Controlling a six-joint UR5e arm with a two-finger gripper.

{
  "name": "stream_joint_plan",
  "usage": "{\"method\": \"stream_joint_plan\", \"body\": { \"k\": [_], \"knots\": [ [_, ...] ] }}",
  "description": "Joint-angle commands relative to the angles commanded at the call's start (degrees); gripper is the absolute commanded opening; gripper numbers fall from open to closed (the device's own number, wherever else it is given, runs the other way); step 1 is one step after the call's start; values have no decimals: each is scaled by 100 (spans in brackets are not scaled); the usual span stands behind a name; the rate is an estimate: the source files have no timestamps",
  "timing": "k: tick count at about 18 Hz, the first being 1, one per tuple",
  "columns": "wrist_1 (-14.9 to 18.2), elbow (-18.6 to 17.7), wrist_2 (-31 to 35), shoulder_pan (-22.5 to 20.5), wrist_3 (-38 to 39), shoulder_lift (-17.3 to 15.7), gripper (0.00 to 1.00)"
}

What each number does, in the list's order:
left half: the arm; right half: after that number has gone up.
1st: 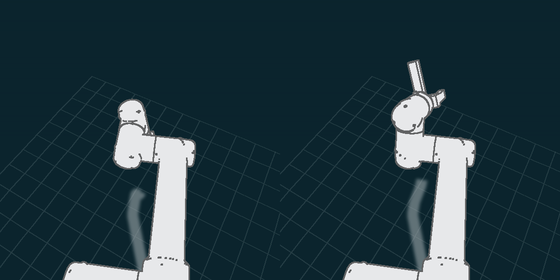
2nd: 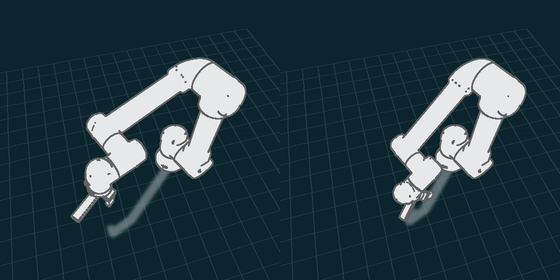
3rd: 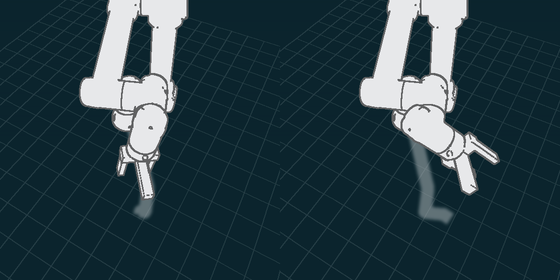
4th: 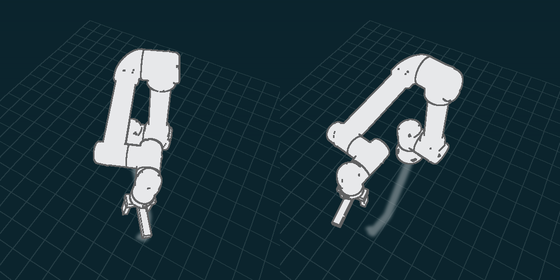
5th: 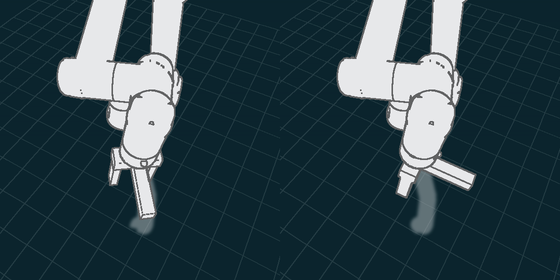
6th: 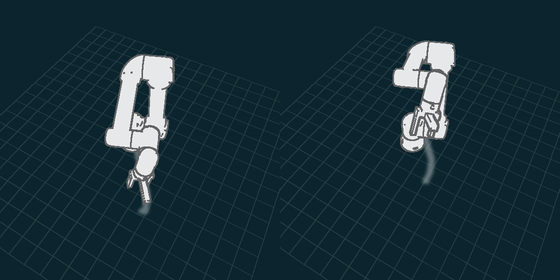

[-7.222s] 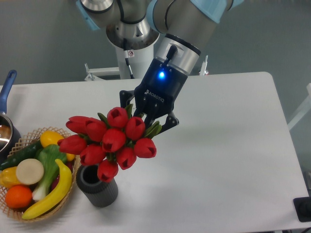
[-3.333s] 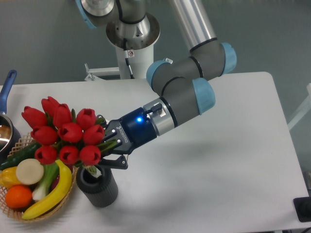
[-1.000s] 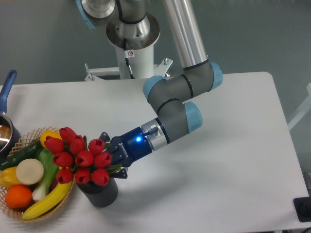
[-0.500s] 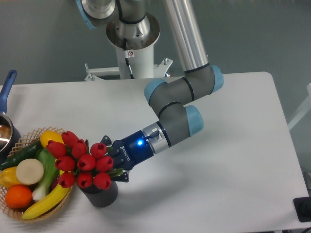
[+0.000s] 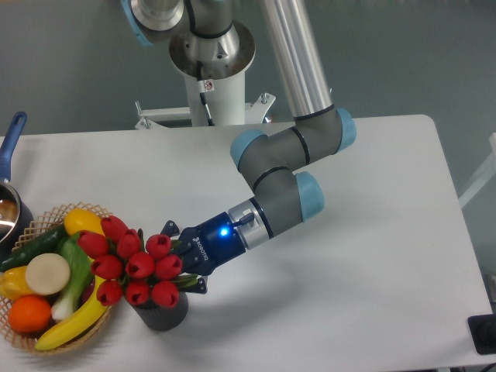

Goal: Insert the flowers into the vase
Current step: 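Push the tulip stems further down into the vase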

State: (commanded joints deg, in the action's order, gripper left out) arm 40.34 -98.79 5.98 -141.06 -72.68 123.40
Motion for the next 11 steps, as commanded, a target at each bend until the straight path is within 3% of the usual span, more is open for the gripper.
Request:
{"method": "stream_joint_plan", "body": {
  "k": [4, 7, 10, 11],
  "knots": [
    [9, -35, 0, 0, -176, 9, 23],
    [9, -26, 0, -9, -176, -9, 31],
    [9, -35, -9, -26, -176, -35, 56],
    [9, -35, -9, -26, -176, -44, 61]
  ]
}}
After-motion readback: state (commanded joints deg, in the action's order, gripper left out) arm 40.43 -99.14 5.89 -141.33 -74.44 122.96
